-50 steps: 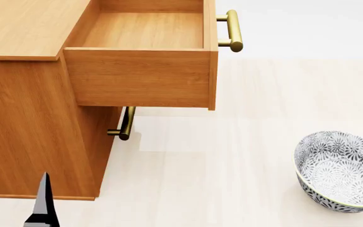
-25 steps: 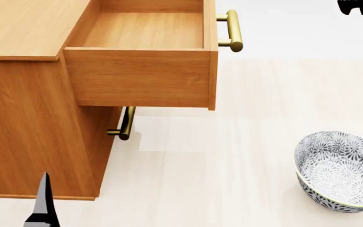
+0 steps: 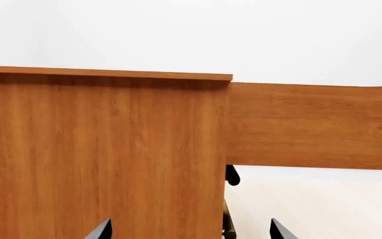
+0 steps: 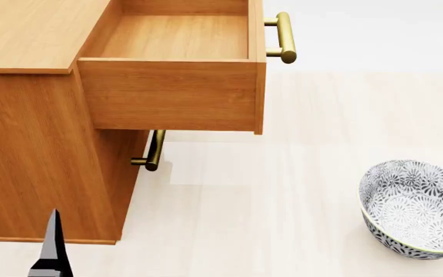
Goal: Put the ketchup in the top drawer of the cabinet.
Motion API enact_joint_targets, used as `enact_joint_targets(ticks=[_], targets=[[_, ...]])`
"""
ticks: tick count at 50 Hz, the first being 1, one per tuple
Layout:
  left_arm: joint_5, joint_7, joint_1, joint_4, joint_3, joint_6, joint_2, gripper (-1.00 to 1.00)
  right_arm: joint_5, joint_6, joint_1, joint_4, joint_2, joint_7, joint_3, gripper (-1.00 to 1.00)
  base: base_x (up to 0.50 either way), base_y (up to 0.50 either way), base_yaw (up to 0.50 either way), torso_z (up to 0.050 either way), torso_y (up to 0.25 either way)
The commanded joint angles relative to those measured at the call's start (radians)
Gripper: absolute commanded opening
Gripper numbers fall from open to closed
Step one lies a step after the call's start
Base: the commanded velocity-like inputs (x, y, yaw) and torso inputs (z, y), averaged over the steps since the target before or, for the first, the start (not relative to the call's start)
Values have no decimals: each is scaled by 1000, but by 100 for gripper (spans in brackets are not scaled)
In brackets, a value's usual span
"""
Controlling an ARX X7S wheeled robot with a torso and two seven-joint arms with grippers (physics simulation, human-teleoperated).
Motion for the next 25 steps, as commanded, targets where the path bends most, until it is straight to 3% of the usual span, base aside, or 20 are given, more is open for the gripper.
enact_joint_targets(ticks=[1,25], targets=[[-5,0,-9,-7,4,-1,0,100,-94,-4,89,87,-86,-76,-69,-100,0,0,0,0,0],[-8,-9,-11,-12,11,-2,-3,100,-184,-89,234,401,-289,-235,-153,-100,0,0,0,0,0]])
